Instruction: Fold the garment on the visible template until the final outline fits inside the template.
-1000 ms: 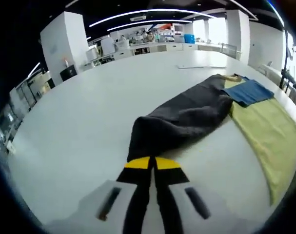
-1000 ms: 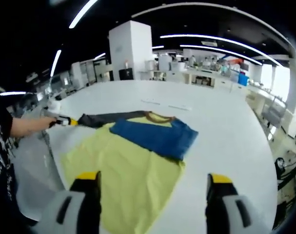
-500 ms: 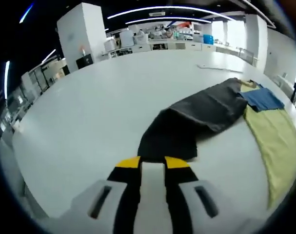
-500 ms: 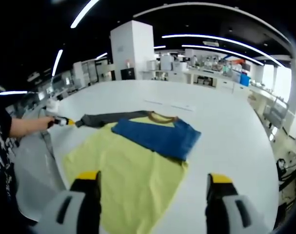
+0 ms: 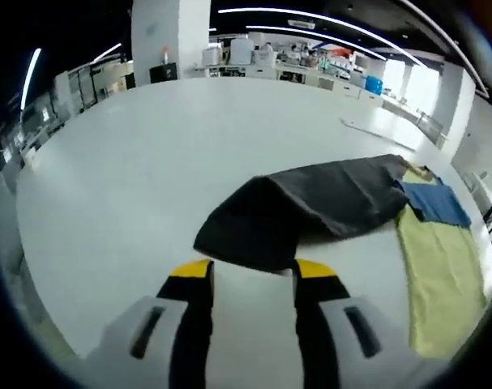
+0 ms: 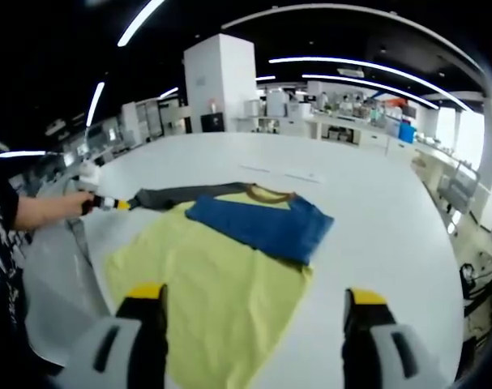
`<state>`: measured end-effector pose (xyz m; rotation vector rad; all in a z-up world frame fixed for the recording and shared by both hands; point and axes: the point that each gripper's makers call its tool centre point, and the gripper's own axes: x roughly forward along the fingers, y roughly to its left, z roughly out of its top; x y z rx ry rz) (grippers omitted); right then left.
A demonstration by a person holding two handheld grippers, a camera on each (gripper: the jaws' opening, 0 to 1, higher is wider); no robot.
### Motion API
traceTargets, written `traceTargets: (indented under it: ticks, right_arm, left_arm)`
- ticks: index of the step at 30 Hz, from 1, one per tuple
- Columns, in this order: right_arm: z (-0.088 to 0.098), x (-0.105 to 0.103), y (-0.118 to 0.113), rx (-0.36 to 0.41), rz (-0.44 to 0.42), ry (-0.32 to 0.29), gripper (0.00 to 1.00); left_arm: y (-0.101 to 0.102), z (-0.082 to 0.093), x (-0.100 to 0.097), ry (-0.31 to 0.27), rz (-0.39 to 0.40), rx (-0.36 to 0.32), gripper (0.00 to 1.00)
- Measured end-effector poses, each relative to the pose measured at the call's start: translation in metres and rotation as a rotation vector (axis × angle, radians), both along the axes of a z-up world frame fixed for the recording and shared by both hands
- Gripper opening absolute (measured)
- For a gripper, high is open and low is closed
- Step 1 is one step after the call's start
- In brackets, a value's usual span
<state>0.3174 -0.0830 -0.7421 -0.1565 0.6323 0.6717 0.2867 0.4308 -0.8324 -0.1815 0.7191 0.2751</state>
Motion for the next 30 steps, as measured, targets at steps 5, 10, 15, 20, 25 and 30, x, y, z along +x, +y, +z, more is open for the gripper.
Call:
traceTargets:
  ticks: [5, 10, 15, 20, 25, 30]
  right_arm:
    - [-0.001, 0.000, -0.003, -0.002, -0.003, 0.002, 0.90]
    - [0.000, 0.000, -0.006, -0.001, -0.015, -0.003, 0.90]
    - [0.000, 0.000, -0.014, -0.006, -0.036, -0.007, 0.90]
    - [-0.002, -0.002, -0.015, -0.007, -0.048, -0.002, 0.90]
    - [-0.004, -0.004, -0.016, -0.009, -0.052, 0.005, 0.90]
    - [-0.005, -0.003, -0.017, -0.005, -0.069, 0.007, 0.89]
  left_arm:
    - [0.001, -0.005, 0.007, 0.011, 0.038, 0.015, 0.31]
    - [0.004, -0.010, 0.006, 0.011, 0.123, -0.014, 0.28]
    - [0.002, -0.008, 0.011, -0.001, 0.159, -0.015, 0.27]
    - [0.004, -0.008, 0.009, -0.023, 0.219, -0.048, 0.16]
    - [0.006, -0.008, 0.008, -0.032, 0.230, -0.059, 0.03]
    - [0.009, -0.007, 0.007, -0.039, 0.233, -0.071, 0.00]
